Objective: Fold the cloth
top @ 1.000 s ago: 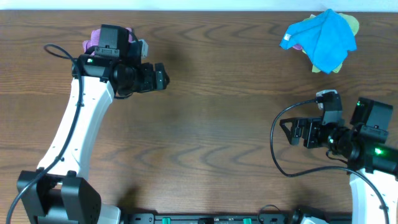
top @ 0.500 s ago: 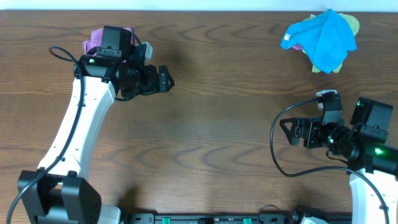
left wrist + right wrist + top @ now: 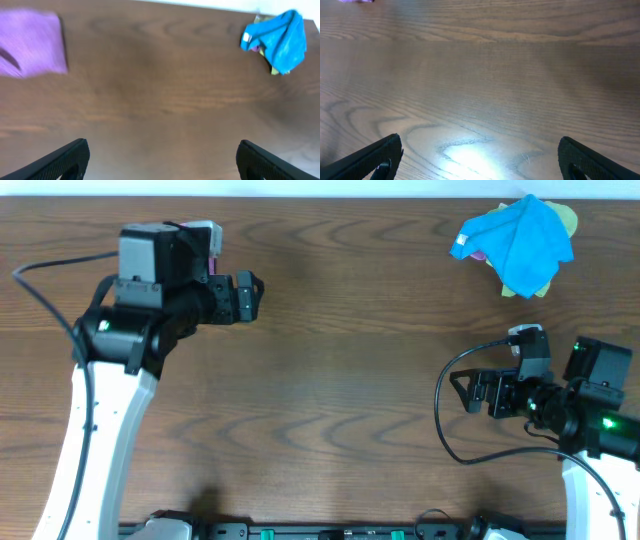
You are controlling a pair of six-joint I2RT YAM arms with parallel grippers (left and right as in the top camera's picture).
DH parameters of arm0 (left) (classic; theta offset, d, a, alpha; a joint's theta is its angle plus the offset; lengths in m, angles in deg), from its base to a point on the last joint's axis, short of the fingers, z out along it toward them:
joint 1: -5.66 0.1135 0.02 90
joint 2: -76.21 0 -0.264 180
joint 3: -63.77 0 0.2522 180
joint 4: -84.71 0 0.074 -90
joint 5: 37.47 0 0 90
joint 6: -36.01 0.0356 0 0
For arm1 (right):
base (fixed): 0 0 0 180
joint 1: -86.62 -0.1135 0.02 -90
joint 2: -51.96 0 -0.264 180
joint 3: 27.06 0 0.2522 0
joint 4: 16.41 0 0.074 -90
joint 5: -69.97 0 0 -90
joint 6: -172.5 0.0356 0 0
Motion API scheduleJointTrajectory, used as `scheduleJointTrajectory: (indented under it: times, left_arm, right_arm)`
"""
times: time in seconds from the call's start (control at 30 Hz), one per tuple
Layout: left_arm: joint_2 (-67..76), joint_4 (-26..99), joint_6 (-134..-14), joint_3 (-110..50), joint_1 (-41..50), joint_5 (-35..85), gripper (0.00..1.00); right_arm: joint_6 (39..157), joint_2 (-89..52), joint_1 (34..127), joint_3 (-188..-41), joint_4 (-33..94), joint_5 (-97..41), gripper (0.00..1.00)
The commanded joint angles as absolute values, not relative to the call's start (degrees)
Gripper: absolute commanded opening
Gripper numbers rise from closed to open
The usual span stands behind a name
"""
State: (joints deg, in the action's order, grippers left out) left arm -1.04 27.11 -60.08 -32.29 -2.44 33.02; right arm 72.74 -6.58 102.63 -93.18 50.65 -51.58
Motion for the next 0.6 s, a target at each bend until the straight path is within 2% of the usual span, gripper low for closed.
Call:
scheduleJointTrajectory:
  times: [0.0,0.27,0.57]
  left_arm:
    - [2.1,29.7,-55.1,-28.7,-2.6,35.7,0.95]
    - [16.0,46.2,-55.0,-8.4,-2.5,37.9,0.95]
    - [34.0,48.8,-53.1,7.7,-2.1,47.2,0.95]
  right_arm:
    - [71.7,-6.4,103.2,-93.1,50.7,-52.8,0.99]
    - [71.7,-6.4,103.2,-93.1,50.7,-52.8,0.99]
    - [71.7,-6.4,103.2,-93.1,50.7,-52.8,0.99]
